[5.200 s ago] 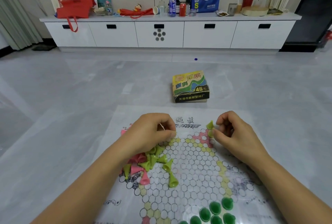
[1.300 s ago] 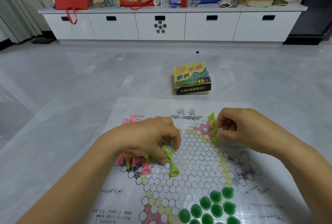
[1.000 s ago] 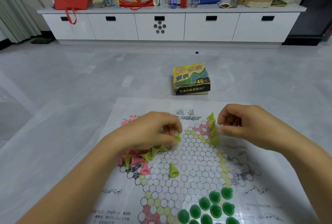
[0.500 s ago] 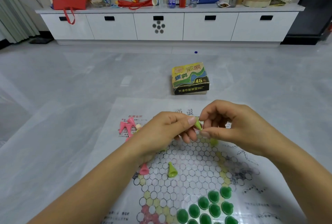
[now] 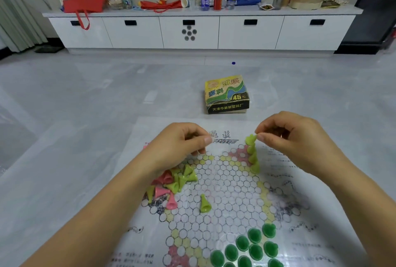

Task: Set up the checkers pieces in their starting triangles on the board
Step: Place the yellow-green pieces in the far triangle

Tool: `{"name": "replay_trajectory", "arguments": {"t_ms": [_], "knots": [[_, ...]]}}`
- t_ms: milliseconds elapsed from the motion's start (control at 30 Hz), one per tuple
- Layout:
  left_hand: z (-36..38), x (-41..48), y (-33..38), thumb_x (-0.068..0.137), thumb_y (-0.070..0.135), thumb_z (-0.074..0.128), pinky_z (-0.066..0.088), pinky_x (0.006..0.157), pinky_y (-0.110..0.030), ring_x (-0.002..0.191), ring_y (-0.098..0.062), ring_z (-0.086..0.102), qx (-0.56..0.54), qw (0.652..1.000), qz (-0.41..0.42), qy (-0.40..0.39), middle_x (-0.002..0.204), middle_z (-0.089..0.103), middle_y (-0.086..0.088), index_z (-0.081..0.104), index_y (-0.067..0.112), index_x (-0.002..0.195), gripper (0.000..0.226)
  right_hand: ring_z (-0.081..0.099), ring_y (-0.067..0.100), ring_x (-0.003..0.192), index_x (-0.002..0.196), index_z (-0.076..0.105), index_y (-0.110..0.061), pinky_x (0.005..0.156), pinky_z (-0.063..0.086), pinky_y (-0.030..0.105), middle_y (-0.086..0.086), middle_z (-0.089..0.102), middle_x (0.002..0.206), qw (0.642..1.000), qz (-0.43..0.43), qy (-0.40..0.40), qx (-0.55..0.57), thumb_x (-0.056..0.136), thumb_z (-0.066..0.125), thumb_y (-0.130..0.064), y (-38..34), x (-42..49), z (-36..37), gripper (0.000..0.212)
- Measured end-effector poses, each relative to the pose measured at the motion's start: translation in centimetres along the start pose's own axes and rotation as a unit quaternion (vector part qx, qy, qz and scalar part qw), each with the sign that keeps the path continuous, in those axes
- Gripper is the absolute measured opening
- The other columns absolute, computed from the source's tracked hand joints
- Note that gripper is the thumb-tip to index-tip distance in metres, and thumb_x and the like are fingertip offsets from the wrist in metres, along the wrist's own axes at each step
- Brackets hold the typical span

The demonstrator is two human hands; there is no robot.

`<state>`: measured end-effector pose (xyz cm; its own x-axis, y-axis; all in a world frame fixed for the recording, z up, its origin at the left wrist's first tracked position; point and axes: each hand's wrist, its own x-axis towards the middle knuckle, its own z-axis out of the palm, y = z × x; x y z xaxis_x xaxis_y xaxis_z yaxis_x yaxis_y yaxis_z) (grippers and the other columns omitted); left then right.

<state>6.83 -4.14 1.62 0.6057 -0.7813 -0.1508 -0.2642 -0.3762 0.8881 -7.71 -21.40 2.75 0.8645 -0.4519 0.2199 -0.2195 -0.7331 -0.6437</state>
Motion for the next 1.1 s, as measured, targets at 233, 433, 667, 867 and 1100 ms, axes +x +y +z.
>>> {"name": "replay_trajectory", "arguments": {"t_ms": [233, 433, 667, 867, 1100], "knots": [[-0.4, 0.3, -0.3, 0.083, 0.03, 0.063, 0.047, 0.068, -0.032, 0.067, -0.011, 0.054, 0.175, 0.984, 0.013, 0.021, 0.071, 0.059, 0.007, 0.064, 0.021, 0.092, 0.013, 0.05, -0.009, 0.066, 0.067, 0.062, -0.033, 0.06, 0.04, 0.007, -0.012, 0.059, 0.071, 0.979, 0.008, -0.185, -0.087, 0.078, 0.068, -0.022, -0.8, -0.6, -1.4, 0.016], [-0.5, 0.4, -0.8, 0.082, 0.033, 0.063, 0.042, 0.067, -0.026, 0.067, -0.006, 0.052, 0.233, 0.972, 0.024, 0.024, 0.072, 0.057, 0.01, 0.062, 0.023, 0.096, 0.018, 0.053, -0.004, 0.064, 0.069, 0.066, -0.029, 0.058, 0.043, 0.012, -0.009, 0.063, 0.07, 0.986, 0.011, -0.153, -0.066, 0.077, 0.069, -0.022, -0.9, -0.5, -2.0, 0.011], [-0.4, 0.5, -0.9, 0.083, 0.033, 0.063, 0.04, 0.063, -0.021, 0.065, 0.0, 0.05, 0.259, 0.965, 0.031, 0.018, 0.071, 0.056, 0.013, 0.061, 0.022, 0.1, 0.021, 0.054, -0.004, 0.058, 0.068, 0.067, -0.028, 0.054, 0.043, 0.011, -0.01, 0.064, 0.066, 0.974, 0.026, -0.218, -0.045, 0.075, 0.071, -0.022, -1.0, -0.7, -2.2, 0.01], [-0.2, 0.5, -1.0, 0.083, 0.032, 0.062, 0.038, 0.062, -0.019, 0.063, 0.003, 0.048, 0.288, 0.957, 0.037, 0.01, 0.069, 0.053, 0.016, 0.06, 0.02, 0.104, 0.025, 0.055, -0.004, 0.068, 0.072, 0.065, -0.029, 0.06, 0.045, 0.012, -0.014, 0.063, 0.072, 0.96, 0.021, -0.263, -0.099, 0.078, 0.068, -0.023, -0.7, -0.7, -0.6, 0.01], [-0.3, 0.4, -0.7, 0.082, 0.037, 0.063, 0.042, 0.067, -0.023, 0.07, -0.003, 0.05, 0.314, 0.949, 0.027, -0.003, 0.076, 0.055, 0.013, 0.06, 0.021, 0.104, 0.027, 0.055, -0.001, 0.066, 0.078, 0.065, -0.028, 0.062, 0.045, 0.011, -0.014, 0.062, 0.075, 0.957, 0.021, -0.263, -0.116, 0.08, 0.066, -0.024, -0.5, -0.6, -0.1, 0.005]]}}
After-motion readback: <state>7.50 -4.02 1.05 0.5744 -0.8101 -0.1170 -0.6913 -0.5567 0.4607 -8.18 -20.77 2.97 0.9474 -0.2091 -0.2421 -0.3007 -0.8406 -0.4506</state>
